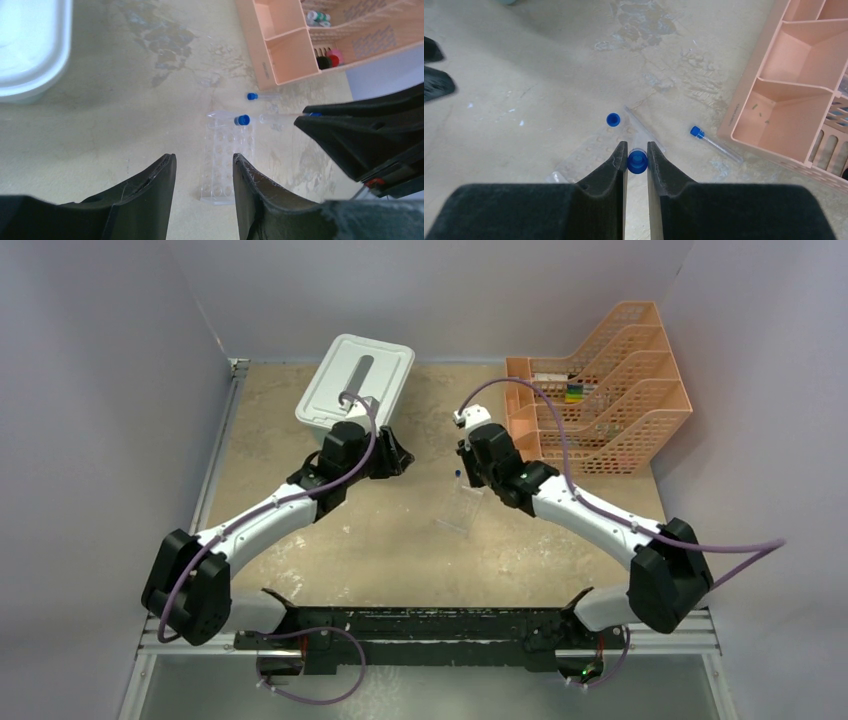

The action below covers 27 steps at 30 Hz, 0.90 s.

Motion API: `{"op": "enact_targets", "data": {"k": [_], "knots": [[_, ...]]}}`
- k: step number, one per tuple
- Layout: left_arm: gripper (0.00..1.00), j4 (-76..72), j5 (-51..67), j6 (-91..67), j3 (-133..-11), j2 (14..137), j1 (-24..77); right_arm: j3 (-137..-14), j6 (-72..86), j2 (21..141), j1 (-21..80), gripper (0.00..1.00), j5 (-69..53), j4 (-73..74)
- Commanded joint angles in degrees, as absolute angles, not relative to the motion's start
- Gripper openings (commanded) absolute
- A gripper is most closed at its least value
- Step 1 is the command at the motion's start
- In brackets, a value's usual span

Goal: Organize the chemistry lab equipment

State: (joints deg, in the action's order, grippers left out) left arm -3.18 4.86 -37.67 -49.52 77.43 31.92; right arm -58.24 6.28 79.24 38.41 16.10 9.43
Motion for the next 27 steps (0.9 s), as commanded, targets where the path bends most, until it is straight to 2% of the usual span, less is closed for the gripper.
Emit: {"op": "enact_targets", "data": {"k": [1,12,27], "knots": [[0.43,-3.1,-3.3,-39.8,-49.1,73.5,31.2,-55.3,5.3,81.1,39.5,0.14,19.4,1.0],[0.43,-1.9,-3.9,-39.1,-49.3,72.7,30.9,-49.6,6.9,81.5,39.5,0.14,17.5,-7.7],[0.42,-1.4,-3.3,-38.9,-49.4,72.6,30.8,-47.5,10.1,83.5,39.5,0.15,14.3,-8.4]]}}
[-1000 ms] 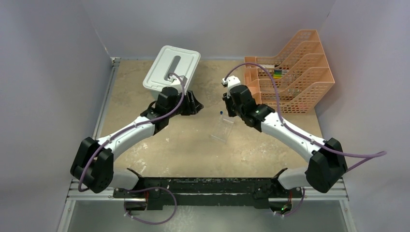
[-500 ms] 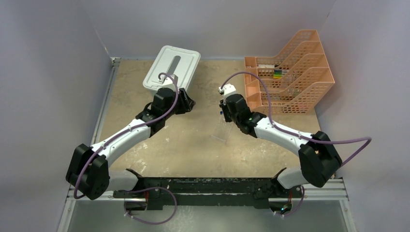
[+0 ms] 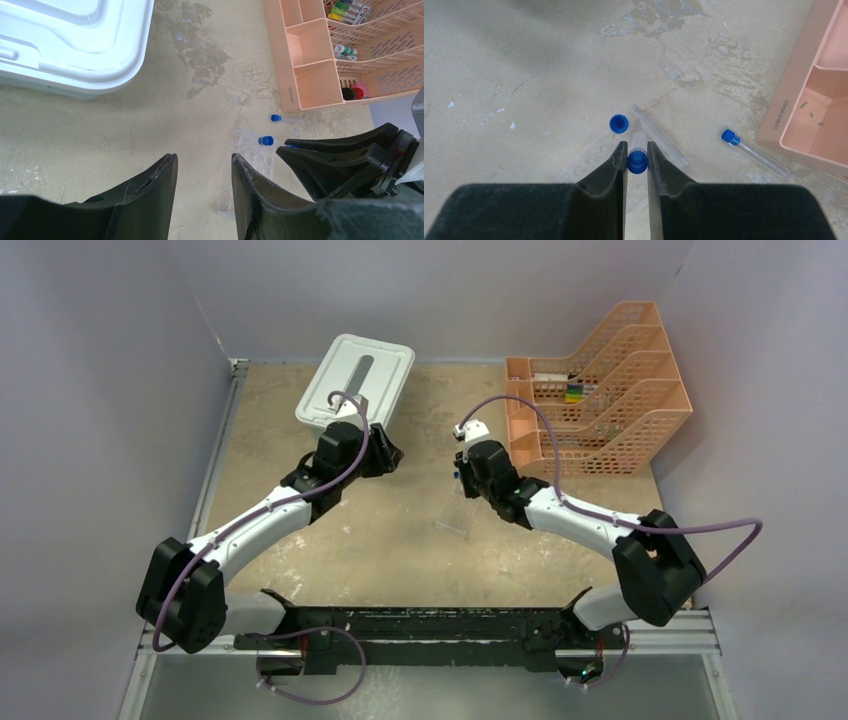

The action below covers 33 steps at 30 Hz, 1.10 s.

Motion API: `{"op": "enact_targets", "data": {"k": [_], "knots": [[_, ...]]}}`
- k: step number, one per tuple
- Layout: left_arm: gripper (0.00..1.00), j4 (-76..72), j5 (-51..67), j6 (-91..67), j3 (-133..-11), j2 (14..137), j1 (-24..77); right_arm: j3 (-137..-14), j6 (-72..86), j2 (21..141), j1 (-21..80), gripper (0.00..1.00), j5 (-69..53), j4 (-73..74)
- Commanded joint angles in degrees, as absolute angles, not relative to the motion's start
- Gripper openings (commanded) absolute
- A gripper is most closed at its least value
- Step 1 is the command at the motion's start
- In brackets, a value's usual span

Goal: Organize the chemistry lab equipment

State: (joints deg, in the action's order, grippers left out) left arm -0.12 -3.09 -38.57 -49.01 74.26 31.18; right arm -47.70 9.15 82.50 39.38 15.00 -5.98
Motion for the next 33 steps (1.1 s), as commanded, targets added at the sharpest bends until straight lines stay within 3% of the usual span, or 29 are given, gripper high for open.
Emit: {"op": "enact_targets", "data": {"k": [1,10,16,21,29,33], "knots": [[0.42,-1.4,-3.3,-39.0,-49.4,72.4,30.8,-47.7,10.0,83.9,39.5,0.15,14.5,-8.4],[0.42,-1.2,-4.0,-39.7,-49.1,72.2,30.8,-50.0,9.3,86.7,39.5,0.28,14.6,-6.4],[0.42,-1.3,-4.0,-40.0,-49.0,72.1,30.7,-52.0,9.6,86.5,39.5,0.43,14.7,-4.1],[0.42,-1.4,-4.0,-39.8,-48.9,71.9,30.7,-54.0,9.5,85.3,39.5,0.45,13.6,-1.4],[0.42,-1.6,-4.2,-39.8,-48.2,71.2,30.6,-55.3,12.6,80.8,37.8,0.59,14.0,4.2],[0.42,-1.7,-4.6,-39.9,-48.0,70.8,30.6,-56.3,15.2,77.0,34.1,0.59,12.2,6.1]]}}
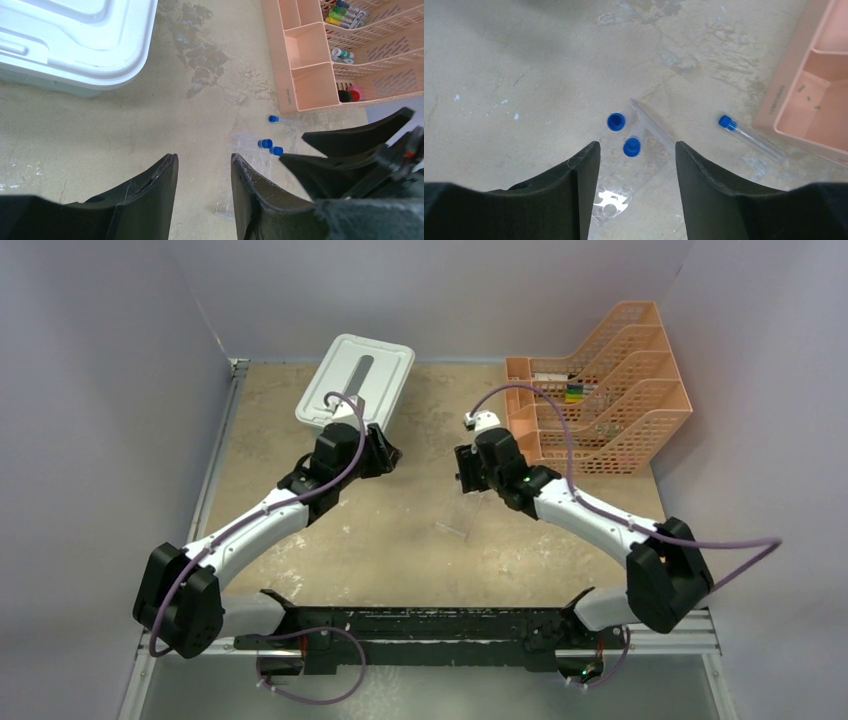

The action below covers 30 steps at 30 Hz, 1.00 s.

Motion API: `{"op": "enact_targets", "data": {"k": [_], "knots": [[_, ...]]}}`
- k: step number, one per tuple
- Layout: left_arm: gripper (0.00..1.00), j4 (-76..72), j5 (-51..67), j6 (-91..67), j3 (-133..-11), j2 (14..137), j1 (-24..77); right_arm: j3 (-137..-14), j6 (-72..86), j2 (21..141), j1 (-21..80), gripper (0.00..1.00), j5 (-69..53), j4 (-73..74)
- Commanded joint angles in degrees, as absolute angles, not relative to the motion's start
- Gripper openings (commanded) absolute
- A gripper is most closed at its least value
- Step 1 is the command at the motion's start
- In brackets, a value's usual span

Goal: Organize the chemistry lab equipment

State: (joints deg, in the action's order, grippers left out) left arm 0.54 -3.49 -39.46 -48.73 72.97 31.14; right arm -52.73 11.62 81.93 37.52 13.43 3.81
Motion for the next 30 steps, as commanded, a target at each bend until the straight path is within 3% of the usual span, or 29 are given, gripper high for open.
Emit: {"op": "enact_targets", "data": {"k": [1,6,12,23,30], "knots": [[0.43,-1.8,-4.7,-39.9,-48.1,70.7,30.5,-56.6,15.8,76.4,32.8,0.59,11.3,7.0],[0.44,-2.2,-5.5,-39.7,-48.0,70.0,30.5,-57.2,15.1,75.6,26.6,0.51,8.4,10.3],[0.45,-2.2,-5.8,-39.6,-48.0,69.7,30.3,-61.0,10.3,84.4,24.1,0.41,8.9,17.9],[0.46,-0.8,-5.8,-38.3,-48.9,69.4,29.8,-68.2,0.3,99.0,23.0,0.48,8.6,20.3],[0.46,-0.5,-5.8,-37.5,-49.7,69.5,29.5,-69.7,-5.8,102.0,23.0,0.45,8.2,19.9]]}}
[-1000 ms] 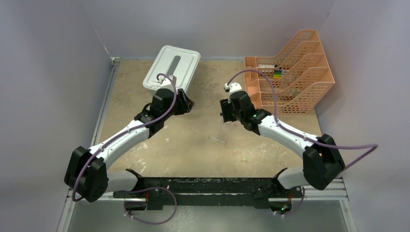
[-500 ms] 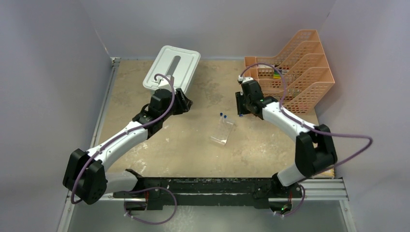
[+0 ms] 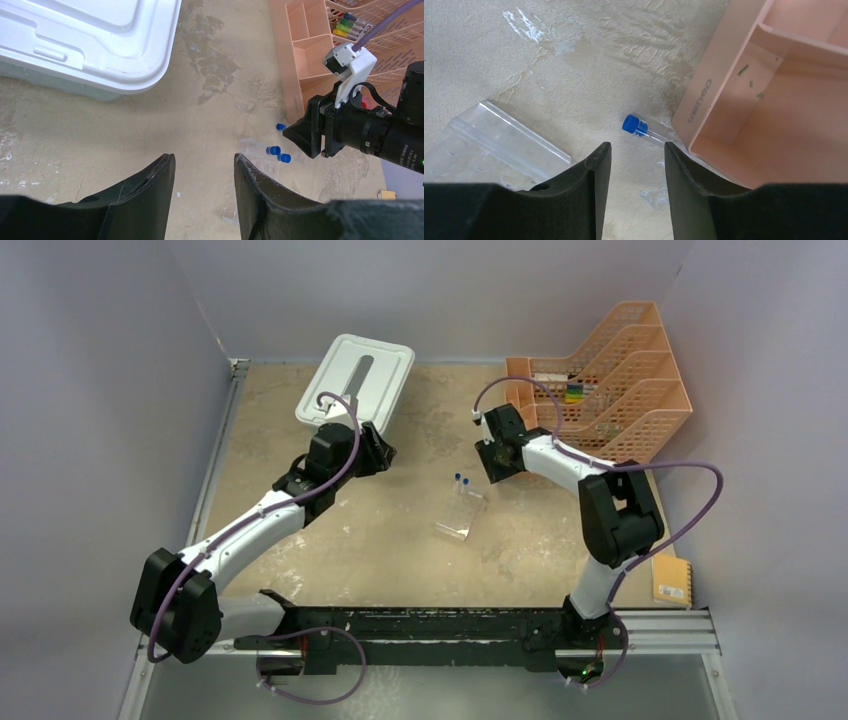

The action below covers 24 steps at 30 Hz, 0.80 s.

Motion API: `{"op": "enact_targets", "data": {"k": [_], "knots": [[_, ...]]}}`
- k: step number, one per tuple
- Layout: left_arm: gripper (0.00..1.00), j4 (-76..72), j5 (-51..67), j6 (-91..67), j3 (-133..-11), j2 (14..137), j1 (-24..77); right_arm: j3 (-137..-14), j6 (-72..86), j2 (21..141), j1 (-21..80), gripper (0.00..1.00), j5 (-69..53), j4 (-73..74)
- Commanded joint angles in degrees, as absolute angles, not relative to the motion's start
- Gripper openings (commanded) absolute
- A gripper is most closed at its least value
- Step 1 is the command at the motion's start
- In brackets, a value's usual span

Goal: Organize the chemistry lab equipment

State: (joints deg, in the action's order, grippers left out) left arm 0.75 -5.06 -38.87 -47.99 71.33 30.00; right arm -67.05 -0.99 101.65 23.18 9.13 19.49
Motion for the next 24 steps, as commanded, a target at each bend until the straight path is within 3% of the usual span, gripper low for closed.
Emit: {"op": "enact_targets", "data": {"k": [1,14,21,24], "knots": [[0.46,-0.5,-5.7,-37.5,-49.8,69.5,29.4,-69.9,-6.3,102.6,22.9,0.45,8.1,19.9],[0.47,-0.1,-4.6,-36.8,-50.6,69.9,29.2,-71.4,-12.9,107.1,22.9,0.43,8.2,22.9],[0.47,-0.1,-4.4,-36.5,-50.9,69.9,29.1,-72.2,-12.7,108.2,22.9,0.27,8.9,23.9],[0.47,-0.1,-4.6,-36.5,-50.7,69.7,29.1,-72.1,-11.6,107.8,22.9,0.25,8.8,23.4]]}}
